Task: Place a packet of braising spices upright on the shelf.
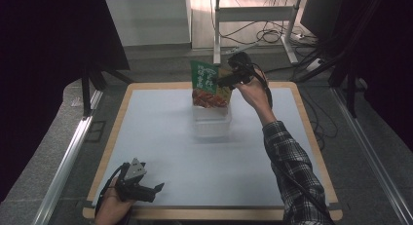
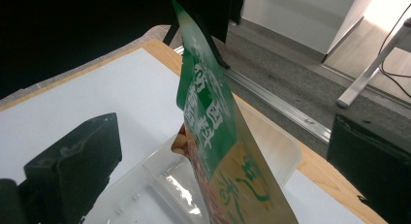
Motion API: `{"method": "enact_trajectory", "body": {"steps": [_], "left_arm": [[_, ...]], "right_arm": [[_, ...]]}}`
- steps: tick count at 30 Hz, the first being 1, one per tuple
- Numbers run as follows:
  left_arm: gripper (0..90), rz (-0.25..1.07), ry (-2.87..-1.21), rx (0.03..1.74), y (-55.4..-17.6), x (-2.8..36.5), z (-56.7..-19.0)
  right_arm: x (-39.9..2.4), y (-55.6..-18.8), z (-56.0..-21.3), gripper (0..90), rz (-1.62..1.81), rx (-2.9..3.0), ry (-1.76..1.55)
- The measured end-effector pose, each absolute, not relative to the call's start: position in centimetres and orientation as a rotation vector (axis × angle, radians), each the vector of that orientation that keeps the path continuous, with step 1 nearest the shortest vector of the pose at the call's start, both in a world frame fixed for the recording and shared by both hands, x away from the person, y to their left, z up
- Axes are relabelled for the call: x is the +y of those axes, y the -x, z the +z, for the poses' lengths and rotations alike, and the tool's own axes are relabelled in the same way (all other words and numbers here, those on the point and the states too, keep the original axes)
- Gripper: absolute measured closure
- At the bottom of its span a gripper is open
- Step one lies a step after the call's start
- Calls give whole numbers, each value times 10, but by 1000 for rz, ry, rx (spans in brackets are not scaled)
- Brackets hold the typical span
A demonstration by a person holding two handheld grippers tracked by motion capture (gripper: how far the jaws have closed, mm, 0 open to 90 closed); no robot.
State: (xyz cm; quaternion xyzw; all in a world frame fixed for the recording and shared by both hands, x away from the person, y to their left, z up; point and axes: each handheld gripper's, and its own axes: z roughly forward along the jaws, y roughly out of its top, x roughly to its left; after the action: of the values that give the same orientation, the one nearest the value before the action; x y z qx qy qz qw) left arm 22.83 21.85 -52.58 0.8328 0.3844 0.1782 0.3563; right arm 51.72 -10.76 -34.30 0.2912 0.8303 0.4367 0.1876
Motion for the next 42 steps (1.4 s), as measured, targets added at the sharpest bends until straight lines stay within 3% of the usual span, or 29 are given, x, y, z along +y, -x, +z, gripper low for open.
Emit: {"method": "enact_trajectory", "body": {"steps": [42], "left_arm": [[20,434,-2111,1022,-229,223,-525]], "right_arm": [[-149,-462,-354,0,1360,2345,-850]]}}
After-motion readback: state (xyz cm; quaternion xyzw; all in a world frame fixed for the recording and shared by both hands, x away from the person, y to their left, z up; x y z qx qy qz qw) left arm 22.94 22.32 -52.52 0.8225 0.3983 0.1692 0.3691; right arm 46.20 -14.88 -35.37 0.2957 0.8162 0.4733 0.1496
